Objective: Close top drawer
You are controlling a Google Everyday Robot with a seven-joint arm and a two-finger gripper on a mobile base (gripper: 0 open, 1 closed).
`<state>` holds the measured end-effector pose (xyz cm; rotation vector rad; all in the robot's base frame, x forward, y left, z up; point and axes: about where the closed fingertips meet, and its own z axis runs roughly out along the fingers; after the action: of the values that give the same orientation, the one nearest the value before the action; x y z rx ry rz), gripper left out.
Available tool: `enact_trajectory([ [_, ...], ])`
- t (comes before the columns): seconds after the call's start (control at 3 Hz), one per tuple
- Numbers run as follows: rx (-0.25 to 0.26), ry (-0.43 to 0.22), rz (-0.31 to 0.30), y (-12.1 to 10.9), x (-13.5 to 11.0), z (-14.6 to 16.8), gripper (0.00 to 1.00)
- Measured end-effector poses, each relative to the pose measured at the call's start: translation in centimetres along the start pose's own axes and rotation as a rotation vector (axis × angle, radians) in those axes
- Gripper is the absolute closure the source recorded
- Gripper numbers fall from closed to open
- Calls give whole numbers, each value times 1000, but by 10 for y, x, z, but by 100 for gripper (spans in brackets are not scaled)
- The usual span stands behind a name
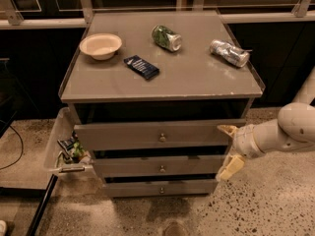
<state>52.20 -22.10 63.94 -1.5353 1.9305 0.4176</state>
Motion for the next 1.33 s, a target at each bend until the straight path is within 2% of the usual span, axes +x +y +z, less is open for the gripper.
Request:
enact_trajectory([
  [0.33,-11,4,26,3,4,-25,0],
  [0.67,-46,13,26,9,-1,-53,0],
  [1.0,-45,61,-75,0,-33,-87,0],
  [1.33,-5,132,-201,-13,-73,-123,0],
])
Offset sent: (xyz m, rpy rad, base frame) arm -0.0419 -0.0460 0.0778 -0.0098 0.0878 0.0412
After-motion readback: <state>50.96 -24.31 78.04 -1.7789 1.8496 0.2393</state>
